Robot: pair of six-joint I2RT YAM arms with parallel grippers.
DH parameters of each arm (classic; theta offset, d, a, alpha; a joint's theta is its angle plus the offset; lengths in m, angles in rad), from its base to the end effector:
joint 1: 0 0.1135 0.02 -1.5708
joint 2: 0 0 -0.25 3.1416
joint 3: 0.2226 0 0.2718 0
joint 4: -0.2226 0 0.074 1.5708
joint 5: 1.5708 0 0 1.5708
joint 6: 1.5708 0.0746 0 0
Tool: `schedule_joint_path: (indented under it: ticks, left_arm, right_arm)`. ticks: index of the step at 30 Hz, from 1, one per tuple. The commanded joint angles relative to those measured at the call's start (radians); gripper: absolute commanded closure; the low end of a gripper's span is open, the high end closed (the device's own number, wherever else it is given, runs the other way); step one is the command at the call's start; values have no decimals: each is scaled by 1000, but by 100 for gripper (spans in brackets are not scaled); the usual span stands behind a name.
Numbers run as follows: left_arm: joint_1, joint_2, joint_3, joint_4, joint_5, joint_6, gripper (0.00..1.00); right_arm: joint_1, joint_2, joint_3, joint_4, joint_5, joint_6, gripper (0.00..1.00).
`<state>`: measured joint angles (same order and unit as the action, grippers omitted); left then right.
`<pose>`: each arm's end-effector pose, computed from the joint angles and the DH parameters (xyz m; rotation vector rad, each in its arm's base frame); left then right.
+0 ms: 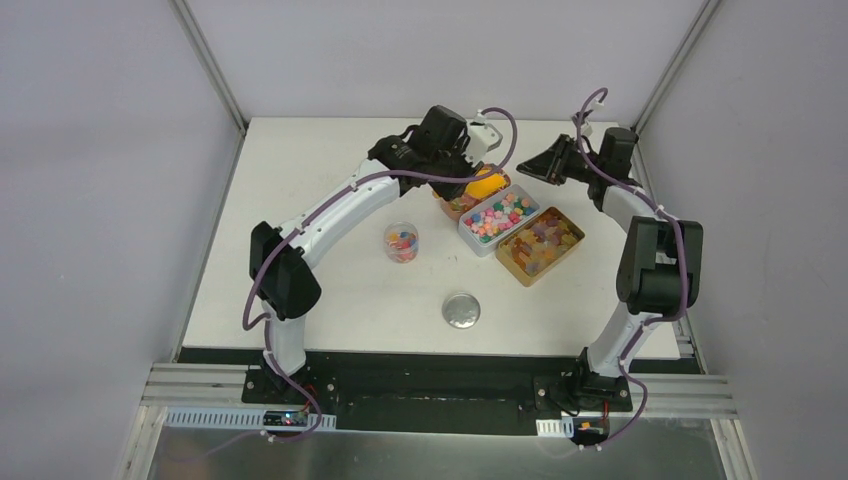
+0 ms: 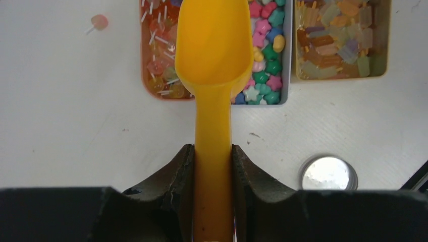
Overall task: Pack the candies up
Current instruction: Scoop the fake candies from the storage box.
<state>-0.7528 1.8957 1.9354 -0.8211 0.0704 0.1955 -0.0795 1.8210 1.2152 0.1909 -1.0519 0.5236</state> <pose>0.3377 -0.3236 0.3164 1.1166 2.0994 -0.3529 0.4393 0.0300 0.2093 -0.1200 1.9853 1.3204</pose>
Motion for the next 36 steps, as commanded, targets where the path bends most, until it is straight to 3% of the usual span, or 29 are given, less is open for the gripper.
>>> schedule_joint_path:
  ticks: [1, 7, 12, 17, 24, 29, 34, 36]
  left_arm:
    - [-5, 28, 73, 121, 106, -30, 100]
    - [-4, 39, 71, 226, 111, -50, 100]
    - [-4, 17, 28, 344, 88, -76, 100]
    - [-5, -10, -55, 478, 113, -100, 100]
    - [-5, -30, -117, 483, 133, -57, 100]
    - [-4, -64, -162, 400, 112, -29, 100]
    - [-6, -86, -161, 286, 123, -25, 100]
    - [-9, -92, -157, 245, 116, -16, 100]
  right_arm:
    - [37, 3, -2, 164, -96, 87, 76]
    - [75, 33, 22, 114, -95, 56, 76]
    - [79, 74, 81, -80, -42, -44, 75]
    - [78, 79, 80, -90, -23, -41, 75]
    - [76, 53, 82, -97, 18, -37, 73]
    - [58, -18, 49, -97, 149, -47, 65]
    - [36, -51, 62, -177, 264, -122, 42]
    - [34, -43, 91, -253, 328, -179, 38]
